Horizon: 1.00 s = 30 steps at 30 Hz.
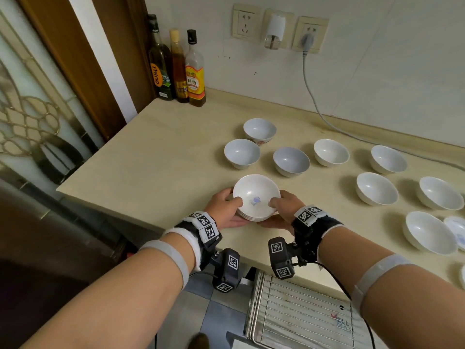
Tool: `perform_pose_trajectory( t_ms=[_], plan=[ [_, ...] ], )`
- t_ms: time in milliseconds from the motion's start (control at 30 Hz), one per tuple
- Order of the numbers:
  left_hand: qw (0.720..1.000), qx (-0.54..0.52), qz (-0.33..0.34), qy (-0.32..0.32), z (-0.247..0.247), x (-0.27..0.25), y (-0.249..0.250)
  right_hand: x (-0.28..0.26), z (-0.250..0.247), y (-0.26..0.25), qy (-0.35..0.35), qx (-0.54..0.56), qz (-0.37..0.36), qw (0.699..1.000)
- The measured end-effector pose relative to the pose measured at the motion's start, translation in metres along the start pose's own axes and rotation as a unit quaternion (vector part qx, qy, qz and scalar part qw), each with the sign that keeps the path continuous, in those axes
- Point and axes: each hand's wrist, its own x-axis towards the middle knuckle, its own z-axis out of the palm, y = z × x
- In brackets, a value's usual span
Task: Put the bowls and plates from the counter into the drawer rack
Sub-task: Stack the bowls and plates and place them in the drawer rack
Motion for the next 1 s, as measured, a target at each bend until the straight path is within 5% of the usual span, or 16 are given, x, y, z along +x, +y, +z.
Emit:
perform_pose_trajectory(
  t_ms=[333,500,633,833,1000],
  plan=[
    [0.987,-0.056,0.062,0.135,0.055,-0.119,-0.061,-0.064,-0.053,0.039,-0.239,-0.066,-0.029,0.968],
    [0.966,-0.026,-0.004,0.258,0.075,-0.163,-0.128,-0.094,-0.079,0.071,-0.311,-0.169,-0.036,0.934],
    [0.929,0.123,-0.076,0.342,0.069,-0.159,-0.206,-0.103,-0.095,0.108,-0.340,-0.201,0.008,0.919],
    [0.923,0.011,-0.185,0.337,0.094,-0.140,-0.258,-0.083,-0.125,0.170,-0.313,-0.214,0.082,0.922],
    [0.925,-0.107,-0.171,0.324,0.101,-0.111,-0.286,-0.045,-0.141,0.218,-0.237,-0.179,0.153,0.942]
  ],
)
